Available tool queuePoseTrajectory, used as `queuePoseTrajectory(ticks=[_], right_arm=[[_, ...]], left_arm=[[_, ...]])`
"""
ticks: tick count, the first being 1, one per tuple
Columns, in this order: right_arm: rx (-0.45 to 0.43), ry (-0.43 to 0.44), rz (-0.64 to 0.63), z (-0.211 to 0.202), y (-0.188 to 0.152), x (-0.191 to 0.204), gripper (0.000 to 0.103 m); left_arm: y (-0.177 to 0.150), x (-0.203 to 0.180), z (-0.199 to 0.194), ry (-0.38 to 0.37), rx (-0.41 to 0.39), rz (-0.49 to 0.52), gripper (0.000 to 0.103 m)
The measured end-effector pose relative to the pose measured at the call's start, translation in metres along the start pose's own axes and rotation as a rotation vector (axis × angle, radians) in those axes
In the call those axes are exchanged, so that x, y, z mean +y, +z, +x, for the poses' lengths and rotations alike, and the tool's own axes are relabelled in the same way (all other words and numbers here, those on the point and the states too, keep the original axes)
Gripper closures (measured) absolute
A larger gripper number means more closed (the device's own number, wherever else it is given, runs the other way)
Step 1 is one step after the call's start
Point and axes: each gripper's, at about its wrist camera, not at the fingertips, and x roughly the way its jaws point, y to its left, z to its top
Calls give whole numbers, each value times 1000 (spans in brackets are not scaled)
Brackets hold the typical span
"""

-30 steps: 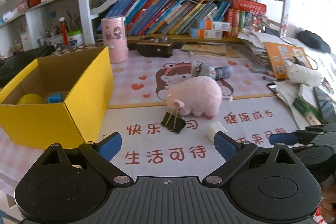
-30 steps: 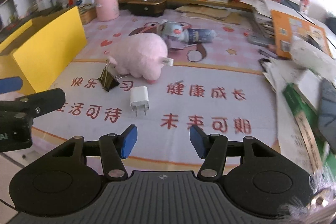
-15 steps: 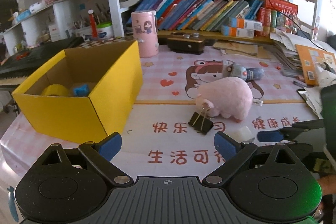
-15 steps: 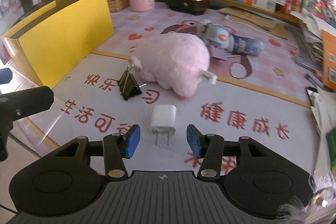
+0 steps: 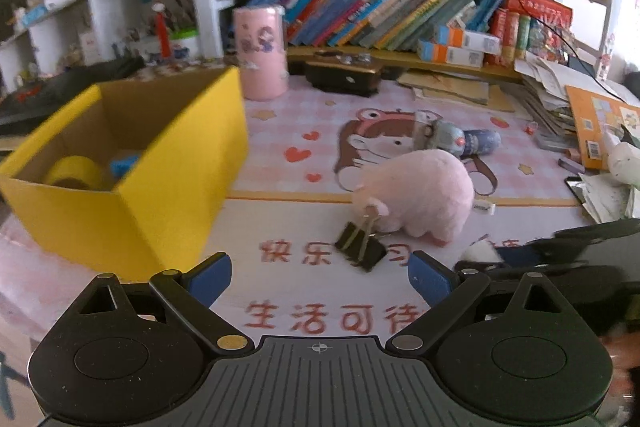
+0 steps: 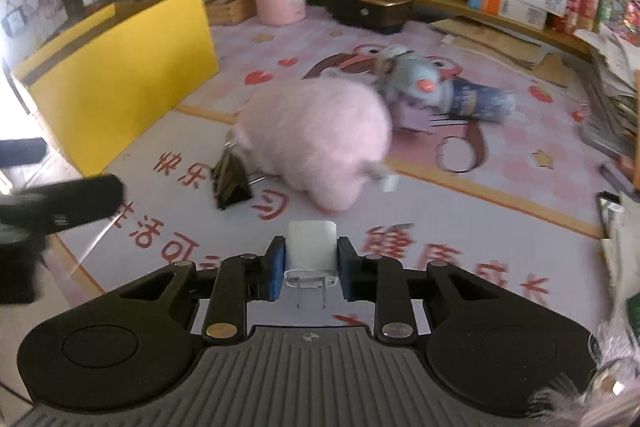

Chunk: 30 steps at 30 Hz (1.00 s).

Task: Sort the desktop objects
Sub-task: 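Close the right tool on the white charger plug while the left tool reaches the black binder clip, then grasp the black binder clip with the left tool while the right tool lifts the plug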

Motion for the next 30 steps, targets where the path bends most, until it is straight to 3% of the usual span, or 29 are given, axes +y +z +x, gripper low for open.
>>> queuePoseTrajectory(ticks=[2, 6, 12, 15, 23, 25, 30], right_arm=[[-8, -15, 16, -10, 0, -10, 78], [-17, -47, 31, -27, -5, -25, 78], [-33, -82, 37, -39, -9, -38, 79], [-28, -87, 56, -39, -10, -43, 79], [-31, -77, 53, -38, -11, -46, 79], [-28, -74, 54, -37, -11, -46, 79], [-24, -60, 49, -35, -10, -42, 79]], left_arm=[[0, -6, 14, -23, 10, 27, 7], [1, -19, 47, 1, 17, 105, 9], [9, -30, 85, -77, 40, 207, 27], [10, -30, 97, -130, 57, 229, 42], [7, -15, 102, -260, 65, 260, 48], [7, -11, 101, -266, 68, 257, 54], [1, -12, 89, -262, 111, 243, 55]])
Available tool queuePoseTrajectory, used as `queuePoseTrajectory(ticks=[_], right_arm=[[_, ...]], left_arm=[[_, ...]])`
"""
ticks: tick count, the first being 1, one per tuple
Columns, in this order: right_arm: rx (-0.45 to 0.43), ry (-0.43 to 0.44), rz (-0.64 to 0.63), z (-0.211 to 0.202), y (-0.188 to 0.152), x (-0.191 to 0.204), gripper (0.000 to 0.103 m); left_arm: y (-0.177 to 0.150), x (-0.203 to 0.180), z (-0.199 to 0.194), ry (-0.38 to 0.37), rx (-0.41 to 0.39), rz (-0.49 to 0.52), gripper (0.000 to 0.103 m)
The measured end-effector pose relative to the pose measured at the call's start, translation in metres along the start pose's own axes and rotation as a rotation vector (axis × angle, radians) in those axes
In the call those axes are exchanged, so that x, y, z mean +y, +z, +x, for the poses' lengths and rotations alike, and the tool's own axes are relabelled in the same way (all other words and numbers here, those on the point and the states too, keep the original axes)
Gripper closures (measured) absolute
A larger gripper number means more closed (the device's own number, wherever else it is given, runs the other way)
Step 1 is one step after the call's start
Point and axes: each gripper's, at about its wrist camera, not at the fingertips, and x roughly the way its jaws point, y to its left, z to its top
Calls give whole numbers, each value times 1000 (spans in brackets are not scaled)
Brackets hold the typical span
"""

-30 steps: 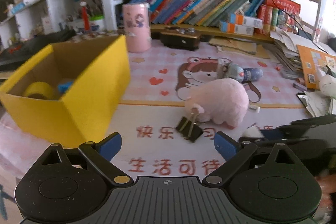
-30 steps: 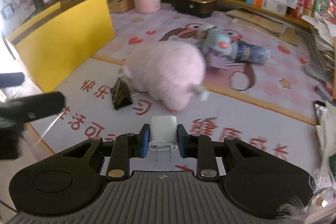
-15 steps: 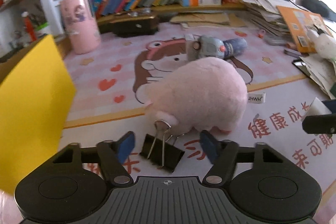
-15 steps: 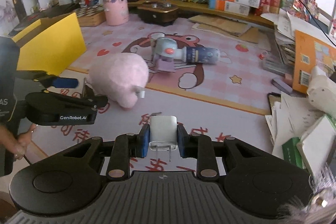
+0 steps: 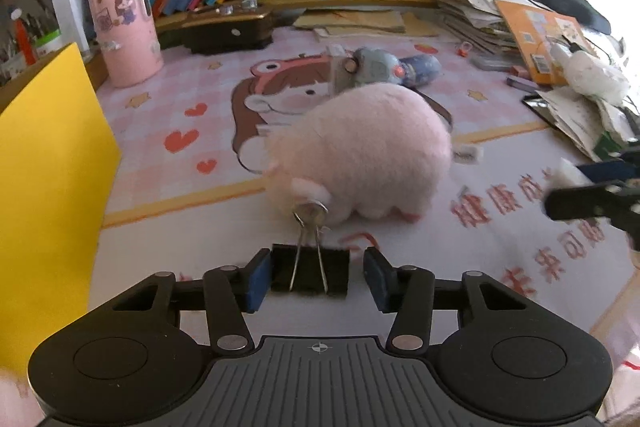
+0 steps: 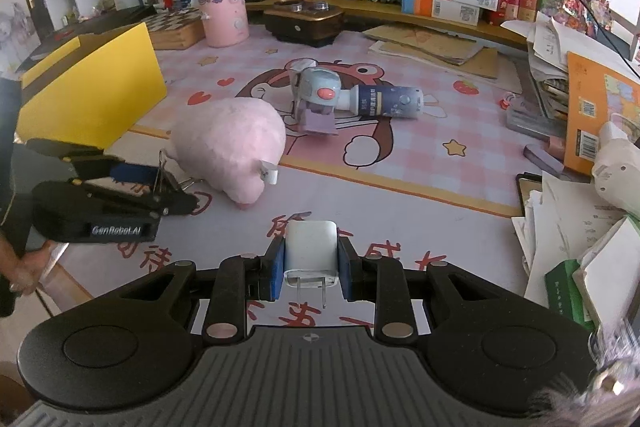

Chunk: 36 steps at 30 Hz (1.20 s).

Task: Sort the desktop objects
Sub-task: 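Grasp the black binder clip with the left tool while the right tool lifts the plug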

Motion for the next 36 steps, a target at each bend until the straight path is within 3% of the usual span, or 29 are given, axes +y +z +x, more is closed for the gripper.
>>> queuePoseTrajectory(ticks=[3, 7, 15, 18, 19, 23, 29, 36], right_arm=[[2, 9, -1, 1, 0, 3, 79], [-1, 17, -11, 2, 0, 7, 79], [2, 2, -20, -1, -1, 8, 79], [1, 2, -24, -2, -2, 9, 79], [0, 3, -27, -2, -2, 10, 79], [-14, 4, -27, -3, -1, 13, 79], [-52, 19, 12, -12, 9, 16, 78], [-92, 52, -22, -25, 17, 39, 78]], left_arm=[[-5, -7, -7, -29, 10, -2, 51], [-5, -14, -4, 80, -16, -7, 44], [-2, -20, 1, 145, -6, -123, 45], [-2, -21, 1, 136, -11, -122, 55], [-1, -22, 1, 131, -13, -115, 64], [2, -20, -3, 116, 2, -151, 65], [16, -11, -71, 17, -170, -264, 65], [7, -5, -109, 0, -205, -315, 65]])
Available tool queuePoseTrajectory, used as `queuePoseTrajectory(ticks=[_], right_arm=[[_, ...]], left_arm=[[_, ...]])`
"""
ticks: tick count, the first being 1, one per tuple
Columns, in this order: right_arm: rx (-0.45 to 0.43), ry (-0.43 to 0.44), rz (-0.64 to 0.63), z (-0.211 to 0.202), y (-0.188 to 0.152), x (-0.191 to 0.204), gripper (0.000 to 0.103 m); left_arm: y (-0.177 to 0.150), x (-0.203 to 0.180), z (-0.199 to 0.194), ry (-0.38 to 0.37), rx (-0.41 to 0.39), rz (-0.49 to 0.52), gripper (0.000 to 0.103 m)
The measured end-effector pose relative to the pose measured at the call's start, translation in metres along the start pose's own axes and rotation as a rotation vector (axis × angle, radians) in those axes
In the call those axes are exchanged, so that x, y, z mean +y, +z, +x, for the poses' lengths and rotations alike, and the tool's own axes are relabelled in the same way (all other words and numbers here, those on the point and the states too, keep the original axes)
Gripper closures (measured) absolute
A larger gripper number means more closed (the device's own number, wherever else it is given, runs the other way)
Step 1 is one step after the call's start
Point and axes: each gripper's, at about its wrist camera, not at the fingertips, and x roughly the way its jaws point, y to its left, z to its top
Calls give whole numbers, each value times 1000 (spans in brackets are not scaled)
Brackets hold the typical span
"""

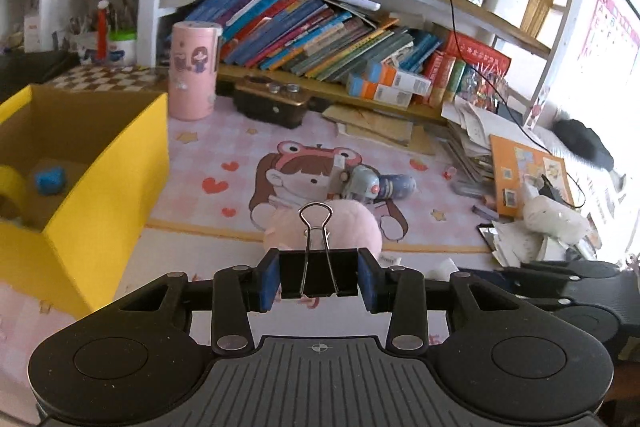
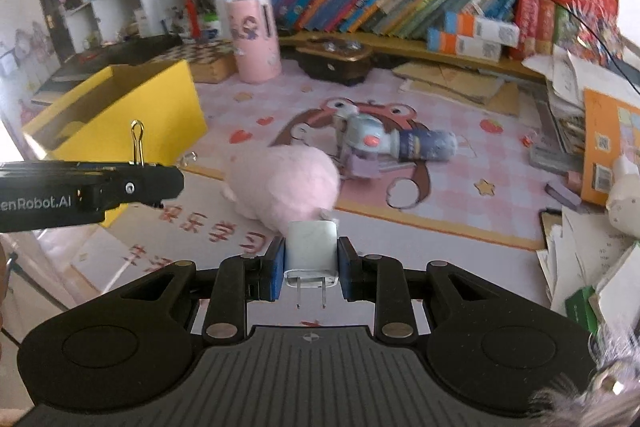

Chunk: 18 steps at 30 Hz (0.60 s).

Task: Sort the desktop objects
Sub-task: 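Grasp the black binder clip with the left tool while the right tool lifts the plug, then carry the held plug and binder clip with both tools over the yellow box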

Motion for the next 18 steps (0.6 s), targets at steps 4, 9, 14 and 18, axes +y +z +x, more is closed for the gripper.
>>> queuePoseTrajectory(ticks=[4, 9, 14, 18], right_arm=[[20, 18, -20, 0, -3, 18, 78], [20, 20, -30, -7, -6, 41, 78], [17, 1, -20, -15, -11, 64, 78], [8, -20, -18, -22, -15, 85, 78]], left_arm=[[-9, 13, -12, -1, 16, -34, 65], [-17, 29, -30, -16, 15, -51, 65], [-24, 45, -48, -42, 8, -55, 65], [-29, 59, -61, -61, 6, -62, 65]])
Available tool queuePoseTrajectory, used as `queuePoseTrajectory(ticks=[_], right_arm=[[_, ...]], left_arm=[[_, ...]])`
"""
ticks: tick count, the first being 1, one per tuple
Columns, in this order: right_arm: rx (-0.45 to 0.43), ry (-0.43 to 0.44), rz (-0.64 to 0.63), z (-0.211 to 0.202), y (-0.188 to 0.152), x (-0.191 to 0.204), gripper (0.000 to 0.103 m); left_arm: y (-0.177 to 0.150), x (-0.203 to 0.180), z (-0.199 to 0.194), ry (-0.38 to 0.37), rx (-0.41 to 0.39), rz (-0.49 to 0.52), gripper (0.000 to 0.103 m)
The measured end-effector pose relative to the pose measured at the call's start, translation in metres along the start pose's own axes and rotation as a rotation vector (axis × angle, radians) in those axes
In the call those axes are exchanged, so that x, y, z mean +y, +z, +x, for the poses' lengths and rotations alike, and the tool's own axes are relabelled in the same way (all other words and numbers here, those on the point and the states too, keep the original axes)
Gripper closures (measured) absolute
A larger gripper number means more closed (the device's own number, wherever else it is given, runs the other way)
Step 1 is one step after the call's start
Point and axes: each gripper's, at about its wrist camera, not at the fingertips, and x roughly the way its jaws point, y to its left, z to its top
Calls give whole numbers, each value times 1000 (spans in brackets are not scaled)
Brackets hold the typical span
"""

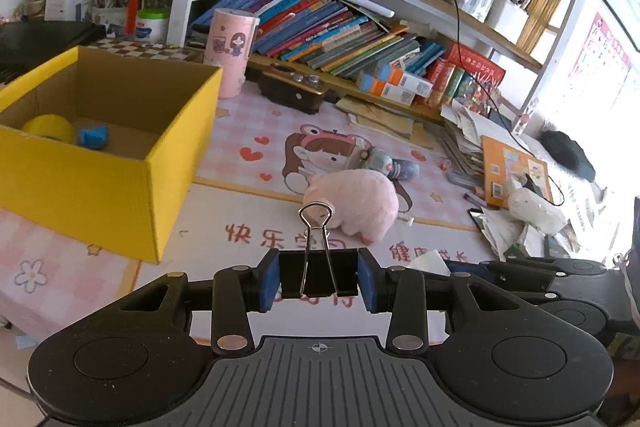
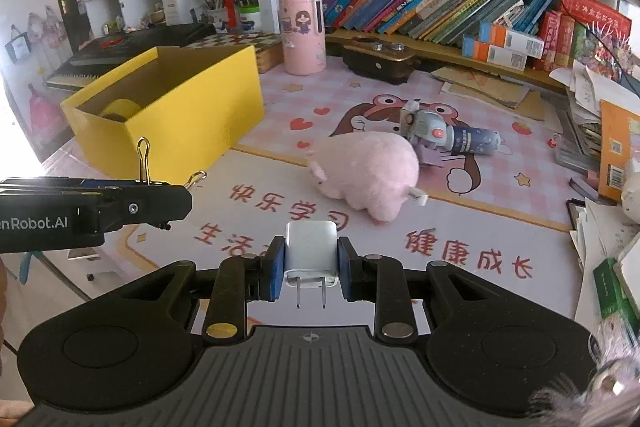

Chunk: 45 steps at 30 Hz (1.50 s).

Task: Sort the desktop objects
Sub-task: 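Carry the held plug and binder clip with both tools over the yellow box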

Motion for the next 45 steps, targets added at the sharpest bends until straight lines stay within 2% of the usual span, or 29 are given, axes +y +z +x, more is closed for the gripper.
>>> queuePoseTrajectory(ticks=[9, 26, 35, 45], right_arm=[[-1, -21, 5, -13, -14, 55, 78], [36, 14, -14, -22, -48, 167, 78], [49, 24, -35, -27, -58, 204, 78], [57, 77, -102, -23, -57, 241, 78]], left_arm=[[-15, 38, -39, -16, -2, -8, 65], [-53, 114, -113, 12, 16, -50, 65], [-69, 139, -140, 14, 15, -80, 65], [-80, 166, -167, 61, -21, -135, 65]])
